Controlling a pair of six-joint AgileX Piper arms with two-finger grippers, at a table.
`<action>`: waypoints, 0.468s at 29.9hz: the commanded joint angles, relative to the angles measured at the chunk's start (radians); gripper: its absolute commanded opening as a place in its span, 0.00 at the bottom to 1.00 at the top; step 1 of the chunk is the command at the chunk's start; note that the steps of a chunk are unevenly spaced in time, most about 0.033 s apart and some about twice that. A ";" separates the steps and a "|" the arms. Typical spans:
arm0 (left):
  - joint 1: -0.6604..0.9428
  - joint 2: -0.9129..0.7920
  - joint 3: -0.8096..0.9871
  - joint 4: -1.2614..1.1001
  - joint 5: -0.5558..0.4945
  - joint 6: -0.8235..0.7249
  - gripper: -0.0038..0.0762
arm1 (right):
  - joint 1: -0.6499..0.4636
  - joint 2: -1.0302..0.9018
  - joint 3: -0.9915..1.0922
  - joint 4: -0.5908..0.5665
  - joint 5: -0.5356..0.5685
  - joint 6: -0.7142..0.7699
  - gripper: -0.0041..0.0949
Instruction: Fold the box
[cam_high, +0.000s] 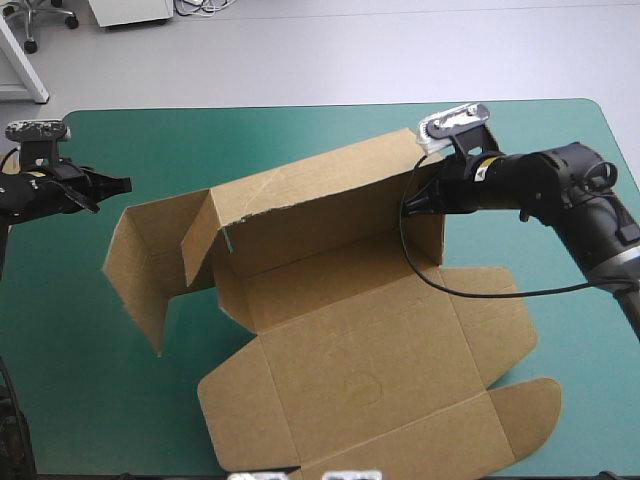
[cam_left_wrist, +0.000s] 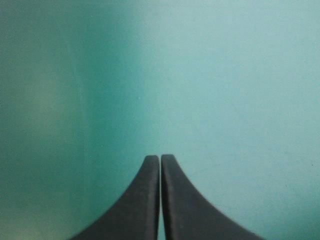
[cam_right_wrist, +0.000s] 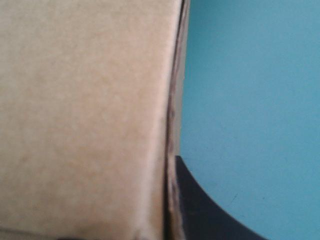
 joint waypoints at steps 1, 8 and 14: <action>0.003 -0.032 -0.025 -0.056 -0.045 0.015 0.05 | -0.005 0.025 -0.200 -0.042 0.116 0.070 0.04; 0.003 -0.032 -0.025 -0.059 -0.026 0.025 0.05 | -0.005 0.247 -0.475 -0.008 0.291 0.067 0.04; 0.003 -0.032 -0.025 -0.059 -0.026 0.028 0.05 | -0.017 0.344 -0.490 -0.004 0.293 0.077 0.04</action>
